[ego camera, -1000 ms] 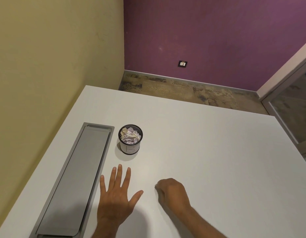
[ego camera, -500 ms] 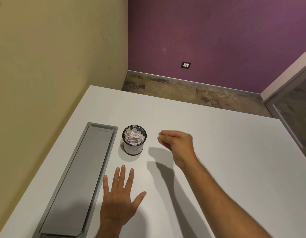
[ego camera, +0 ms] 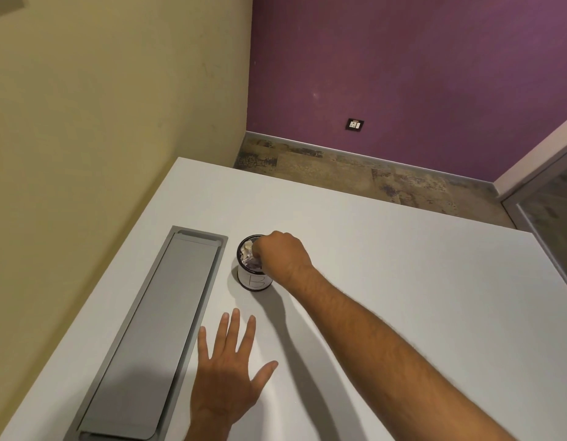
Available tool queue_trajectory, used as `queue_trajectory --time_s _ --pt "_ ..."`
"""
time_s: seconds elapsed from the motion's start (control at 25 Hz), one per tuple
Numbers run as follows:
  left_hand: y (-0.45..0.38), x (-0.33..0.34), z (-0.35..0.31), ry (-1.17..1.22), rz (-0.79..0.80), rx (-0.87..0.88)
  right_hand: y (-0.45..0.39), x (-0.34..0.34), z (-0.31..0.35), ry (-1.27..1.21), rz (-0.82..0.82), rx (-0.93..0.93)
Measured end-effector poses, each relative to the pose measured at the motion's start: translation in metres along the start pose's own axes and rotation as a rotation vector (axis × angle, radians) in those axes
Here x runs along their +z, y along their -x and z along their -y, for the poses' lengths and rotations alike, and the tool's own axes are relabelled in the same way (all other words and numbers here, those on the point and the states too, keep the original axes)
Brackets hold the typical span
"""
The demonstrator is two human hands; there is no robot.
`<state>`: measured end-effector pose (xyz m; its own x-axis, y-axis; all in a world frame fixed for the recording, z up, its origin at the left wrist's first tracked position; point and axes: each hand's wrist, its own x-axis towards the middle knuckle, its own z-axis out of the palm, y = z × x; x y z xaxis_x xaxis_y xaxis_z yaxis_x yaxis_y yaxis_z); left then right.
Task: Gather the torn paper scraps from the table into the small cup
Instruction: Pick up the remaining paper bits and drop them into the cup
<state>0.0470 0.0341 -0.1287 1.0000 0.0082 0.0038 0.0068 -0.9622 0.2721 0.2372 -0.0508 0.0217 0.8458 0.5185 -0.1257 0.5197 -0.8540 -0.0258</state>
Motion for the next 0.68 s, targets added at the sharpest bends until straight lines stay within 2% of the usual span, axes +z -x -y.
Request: queue_trajectory --time_s 0.12,0.4,0.68 --pt "0.000 0.000 0.000 -0.002 0.009 -0.004 -0.001 0.001 -0.001 -0.040 -0.029 -0.035" --pt "0.000 0.002 -0.001 -0.022 -0.031 0.006 0.003 -0.004 -0.002 -0.365 -0.015 -0.013" --pt "0.005 0.007 0.001 -0.069 -0.168 0.094 0.040 -0.013 -0.012 -0.649 -0.180 -0.010"
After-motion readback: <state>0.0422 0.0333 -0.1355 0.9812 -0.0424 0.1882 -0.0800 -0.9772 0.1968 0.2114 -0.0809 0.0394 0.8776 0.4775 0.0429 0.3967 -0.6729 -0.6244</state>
